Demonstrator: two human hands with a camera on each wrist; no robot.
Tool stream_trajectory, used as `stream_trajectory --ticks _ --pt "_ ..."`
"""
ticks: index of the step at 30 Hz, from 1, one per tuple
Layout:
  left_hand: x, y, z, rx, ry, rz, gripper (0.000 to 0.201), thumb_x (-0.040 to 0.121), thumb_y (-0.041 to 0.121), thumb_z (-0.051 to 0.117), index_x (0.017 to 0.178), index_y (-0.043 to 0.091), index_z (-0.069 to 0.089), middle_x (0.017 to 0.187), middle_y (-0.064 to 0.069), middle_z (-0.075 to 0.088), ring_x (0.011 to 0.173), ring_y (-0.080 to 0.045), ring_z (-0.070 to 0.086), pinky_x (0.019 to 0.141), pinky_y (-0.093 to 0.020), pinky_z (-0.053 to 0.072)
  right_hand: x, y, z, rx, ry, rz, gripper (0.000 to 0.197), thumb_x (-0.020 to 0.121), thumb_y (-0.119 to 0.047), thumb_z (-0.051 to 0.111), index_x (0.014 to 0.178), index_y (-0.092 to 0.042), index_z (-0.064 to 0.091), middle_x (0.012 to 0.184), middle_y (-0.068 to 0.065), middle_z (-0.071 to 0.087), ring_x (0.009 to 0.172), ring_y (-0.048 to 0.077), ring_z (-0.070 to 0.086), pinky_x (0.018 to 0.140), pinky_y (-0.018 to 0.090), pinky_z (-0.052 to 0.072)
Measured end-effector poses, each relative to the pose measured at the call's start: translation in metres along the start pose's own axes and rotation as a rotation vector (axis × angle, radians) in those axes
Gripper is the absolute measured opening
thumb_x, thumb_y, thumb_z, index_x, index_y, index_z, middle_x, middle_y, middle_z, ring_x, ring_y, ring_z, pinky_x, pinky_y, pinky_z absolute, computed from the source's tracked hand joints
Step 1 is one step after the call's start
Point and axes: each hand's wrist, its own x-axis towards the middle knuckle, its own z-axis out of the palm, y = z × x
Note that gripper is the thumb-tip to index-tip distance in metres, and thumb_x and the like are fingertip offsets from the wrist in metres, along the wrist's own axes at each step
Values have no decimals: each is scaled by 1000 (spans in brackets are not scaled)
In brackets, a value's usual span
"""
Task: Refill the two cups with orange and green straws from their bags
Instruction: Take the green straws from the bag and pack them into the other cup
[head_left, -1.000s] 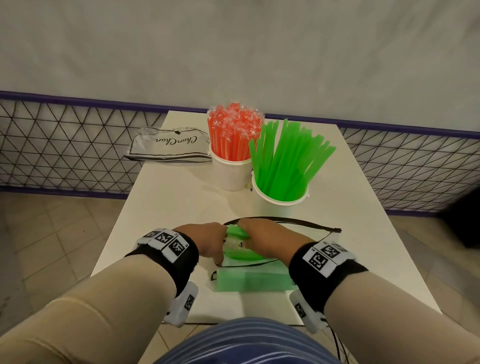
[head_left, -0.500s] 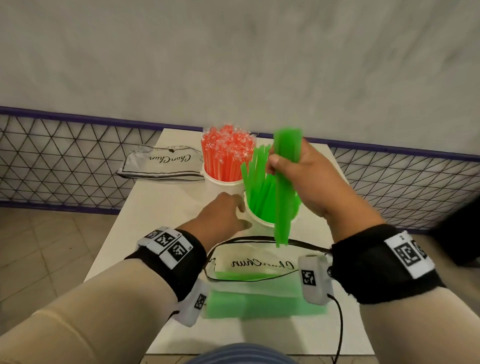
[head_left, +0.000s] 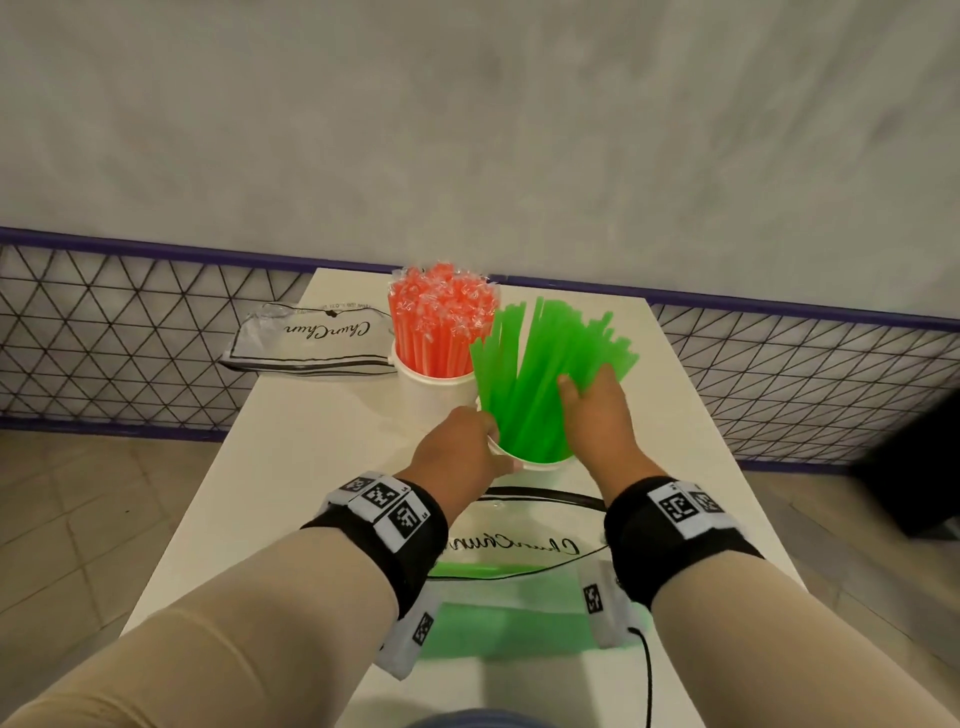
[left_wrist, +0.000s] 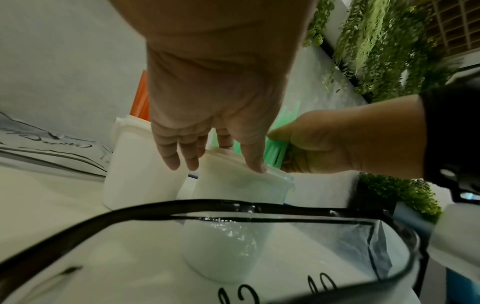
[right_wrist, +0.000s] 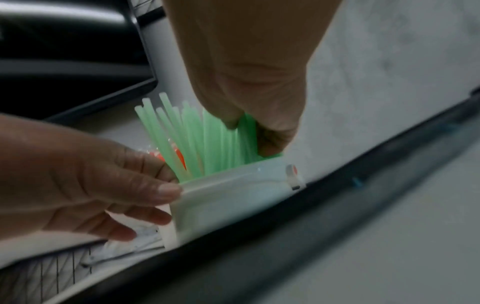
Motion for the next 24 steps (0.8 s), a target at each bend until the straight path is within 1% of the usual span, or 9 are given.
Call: stream_trajectory --ticks 2,4,8,14,16,19,20,22,24 --pt "1 0 0 0 0 -3 43 79 44 75 109 18 59 123 -1 53 108 -21 54 88 -29 43 1 0 0 -288 -22 -49 52 94 -39 58 125 1 48 123 19 55 112 37 56 85 37 44" --pt "2 0 0 -12 3 -6 41 78 43 76 107 19 60 123 -1 53 108 -21 54 87 -28 42 5 -1 -3 -345 12 -84 56 88 -36 68 127 0 48 126 18 54 114 35 55 89 38 45" --pt "1 -1 -1 -11 4 -3 41 78 45 76 105 19 61 121 -1 54 107 -21 54 85 -28 42 11 6 -8 -128 60 -27 70 76 -8 80 129 -4 34 130 20 53 118 37 55 93 38 46" --pt "1 -7 -2 -14 -10 60 44 79 41 76 115 21 62 128 -1 52 115 -21 52 93 -28 41 -7 7 -7 56 121 3 78 74 -8 82 131 -9 28 134 19 48 116 35 55 92 36 47" --pt "-3 -13 -7 -98 12 65 45 79 38 77 117 23 58 129 0 51 116 -19 52 90 -27 41 -26 5 -8 80 219 -66 71 79 -12 78 131 -10 30 132 15 47 105 31 58 84 34 48" --pt "-10 -26 -19 -242 -27 8 26 79 33 78 94 21 59 116 3 56 107 -15 56 81 -29 45 -59 2 -5 93 305 -308 47 85 -13 68 122 -10 39 100 4 50 77 19 53 66 30 43" --pt "-12 -32 -24 -192 -96 0 20 79 32 77 86 21 62 111 3 59 105 -16 58 81 -29 46 -68 2 -1 56 251 -394 38 86 -13 64 117 -11 44 93 0 50 73 17 51 64 28 39" --pt "-17 -45 -31 11 -312 -18 10 79 33 75 82 27 67 107 4 63 106 -17 57 87 -31 46 -80 1 12 -143 -21 -493 19 90 -18 58 108 -15 53 86 -3 54 72 15 51 60 26 35" --pt "-24 -54 -32 203 -518 -49 16 79 33 75 94 32 69 111 5 60 103 -16 55 85 -31 45 -85 4 32 -408 -366 -537 15 93 -24 54 105 -17 61 91 0 63 82 20 58 64 28 39"
